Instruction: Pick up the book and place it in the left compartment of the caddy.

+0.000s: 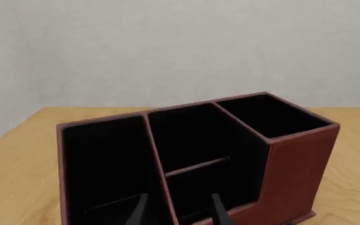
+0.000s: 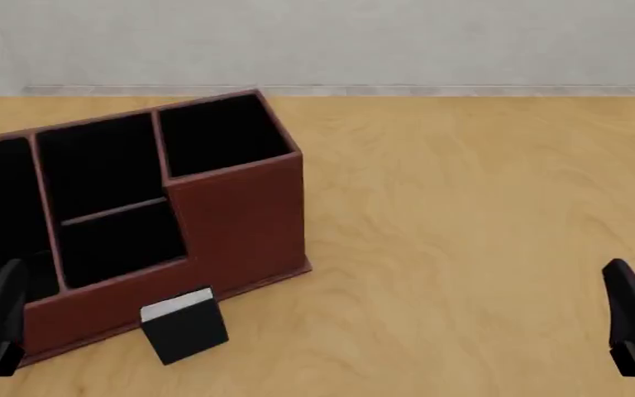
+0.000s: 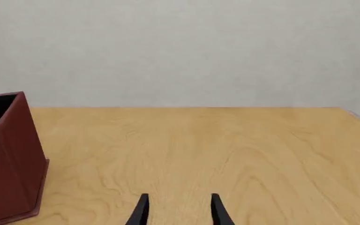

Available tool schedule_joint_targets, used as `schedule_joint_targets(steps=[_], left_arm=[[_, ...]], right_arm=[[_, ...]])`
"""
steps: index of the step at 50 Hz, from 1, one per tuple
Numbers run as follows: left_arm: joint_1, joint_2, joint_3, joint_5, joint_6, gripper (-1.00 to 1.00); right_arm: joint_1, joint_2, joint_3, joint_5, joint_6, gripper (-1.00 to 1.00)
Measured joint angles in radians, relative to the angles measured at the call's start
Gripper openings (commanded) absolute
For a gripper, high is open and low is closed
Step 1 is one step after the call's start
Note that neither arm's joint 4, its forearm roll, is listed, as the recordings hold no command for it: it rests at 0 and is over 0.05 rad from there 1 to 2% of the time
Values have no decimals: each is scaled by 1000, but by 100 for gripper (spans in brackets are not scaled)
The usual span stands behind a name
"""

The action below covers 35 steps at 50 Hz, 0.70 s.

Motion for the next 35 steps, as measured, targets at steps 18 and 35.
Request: schedule_joint_targets(steps=[18,35], left_arm=[[-10,9,0,-8,0,100],[-97,86,-96,91,101,100]], right_arm=[[-1,2,-3,2,-1,100],[-1,5,-4,0,-1,100]])
